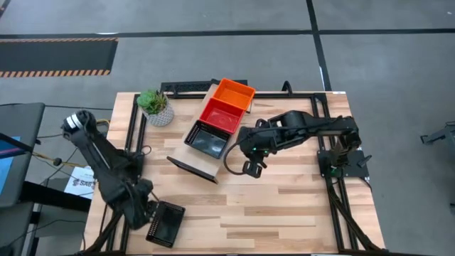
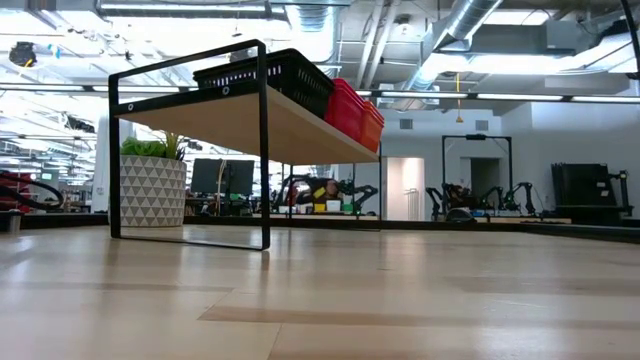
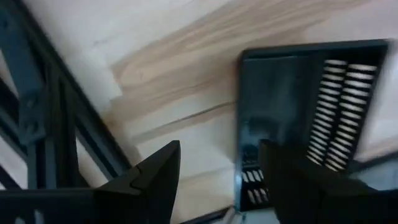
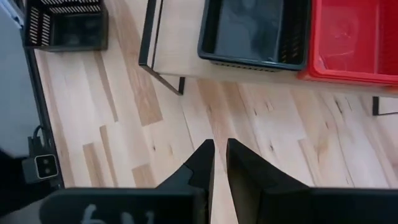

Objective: Stack baskets on shelf by color
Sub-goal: Stack the black bin on top of the stacked black bin on the shelf

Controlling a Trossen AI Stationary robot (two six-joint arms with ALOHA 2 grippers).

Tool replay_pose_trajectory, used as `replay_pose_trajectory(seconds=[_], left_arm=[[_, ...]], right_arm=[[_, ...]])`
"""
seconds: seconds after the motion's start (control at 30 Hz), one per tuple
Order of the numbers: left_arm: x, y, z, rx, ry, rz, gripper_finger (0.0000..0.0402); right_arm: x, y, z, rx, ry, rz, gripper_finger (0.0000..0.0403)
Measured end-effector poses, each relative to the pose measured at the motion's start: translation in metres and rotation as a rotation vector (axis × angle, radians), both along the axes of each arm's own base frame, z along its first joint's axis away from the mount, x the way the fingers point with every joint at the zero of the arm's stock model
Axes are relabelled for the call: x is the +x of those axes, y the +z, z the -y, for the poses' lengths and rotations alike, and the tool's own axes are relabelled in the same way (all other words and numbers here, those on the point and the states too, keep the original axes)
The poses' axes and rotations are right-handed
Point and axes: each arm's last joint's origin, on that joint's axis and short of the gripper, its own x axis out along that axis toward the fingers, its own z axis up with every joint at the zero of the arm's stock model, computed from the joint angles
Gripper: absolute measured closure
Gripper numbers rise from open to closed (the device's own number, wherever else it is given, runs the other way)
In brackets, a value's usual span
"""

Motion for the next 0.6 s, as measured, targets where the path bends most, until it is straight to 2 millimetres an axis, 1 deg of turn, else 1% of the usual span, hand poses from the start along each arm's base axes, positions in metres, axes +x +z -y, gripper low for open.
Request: replay_pose_trajectory(seconds=[0.17, 0.3, 0.37, 0.43, 0.5, 0.6], left_arm=[[-0.004, -0.024, 0.023, 0.055, 0.081, -0.081, 0.0209], [0.003, -0.042, 0.043, 0.029, 0.071, -0.056, 0.0230], [0.007, -0.052, 0.049, 0.032, 0.058, -0.058, 0.0242], [0.015, -0.066, 0.061, 0.002, 0.087, -0.018, 0.0253], [0.021, -0.074, 0.061, 0.024, 0.119, -0.010, 0.0264], [0.046, -0.080, 0.067, -0.036, 0.168, 0.162, 0.0276]], right_arm=[[0.002, -0.003, -0.008, -0.004, 0.025, -0.009, 0.0340], [0.002, -0.001, -0.014, 0.008, 0.031, 0.017, 0.0340], [0.003, -0.001, -0.016, 0.024, 0.014, 0.031, 0.0339], [0.002, 0.000, -0.020, 0.035, 0.015, 0.039, 0.0339], [0.002, 0.000, -0.024, 0.042, 0.024, 0.043, 0.0339], [-0.001, 0.000, -0.034, 0.059, 0.026, 0.039, 0.0339]])
